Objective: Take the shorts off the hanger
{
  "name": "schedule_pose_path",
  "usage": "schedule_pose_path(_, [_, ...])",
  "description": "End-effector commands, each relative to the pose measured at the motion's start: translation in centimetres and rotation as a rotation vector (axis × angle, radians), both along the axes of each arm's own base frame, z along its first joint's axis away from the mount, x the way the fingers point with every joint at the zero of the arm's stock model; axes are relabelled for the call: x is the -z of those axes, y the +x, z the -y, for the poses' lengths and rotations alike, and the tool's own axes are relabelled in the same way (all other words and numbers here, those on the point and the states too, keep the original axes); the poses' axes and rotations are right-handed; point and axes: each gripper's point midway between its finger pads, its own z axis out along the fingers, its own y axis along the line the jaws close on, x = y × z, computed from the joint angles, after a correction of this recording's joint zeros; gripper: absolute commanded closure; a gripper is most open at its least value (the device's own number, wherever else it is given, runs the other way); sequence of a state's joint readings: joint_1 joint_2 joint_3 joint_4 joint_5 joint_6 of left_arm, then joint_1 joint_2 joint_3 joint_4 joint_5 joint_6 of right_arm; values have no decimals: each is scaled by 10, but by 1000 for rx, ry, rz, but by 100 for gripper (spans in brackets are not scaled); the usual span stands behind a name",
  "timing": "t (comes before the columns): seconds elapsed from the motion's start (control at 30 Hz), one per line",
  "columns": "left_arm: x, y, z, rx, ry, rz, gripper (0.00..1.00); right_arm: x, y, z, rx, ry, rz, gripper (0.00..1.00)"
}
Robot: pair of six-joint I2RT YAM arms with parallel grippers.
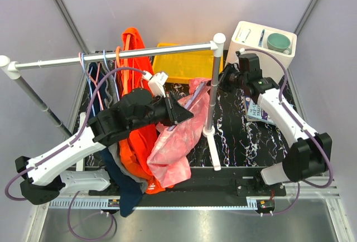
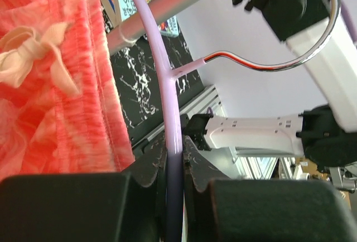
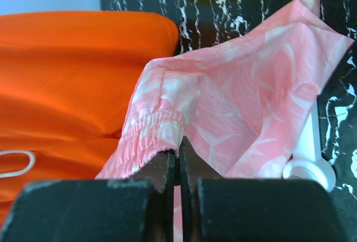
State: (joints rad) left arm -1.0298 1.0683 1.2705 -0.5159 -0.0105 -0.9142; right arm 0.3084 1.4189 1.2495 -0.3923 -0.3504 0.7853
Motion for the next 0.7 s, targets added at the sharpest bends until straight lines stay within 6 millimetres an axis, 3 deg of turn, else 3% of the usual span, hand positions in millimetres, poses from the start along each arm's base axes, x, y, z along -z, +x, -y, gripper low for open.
schedule_pose_path(0.0, [-29,-21,-10,86,-79,44,100,7,29,25,20,-125,11,100])
schedule_pose_path(0.1, [-28,-22,-16,85,-77,57,100,17,35,26,-14,-178,-30,100])
schedule_pose_path(0.27, [-53,-24,-32,57,-158,162,100,38,37,36,-9,-247,-100,100])
schedule_pose_path(0.43, [-58,-32,-31,102,-179,182,100,63,41,46,-10,-296,-183,100])
schedule_pose_path(0.67, [-66,-30,-40,70,-206,226,100,76,44,49,-33,-330,-205,100])
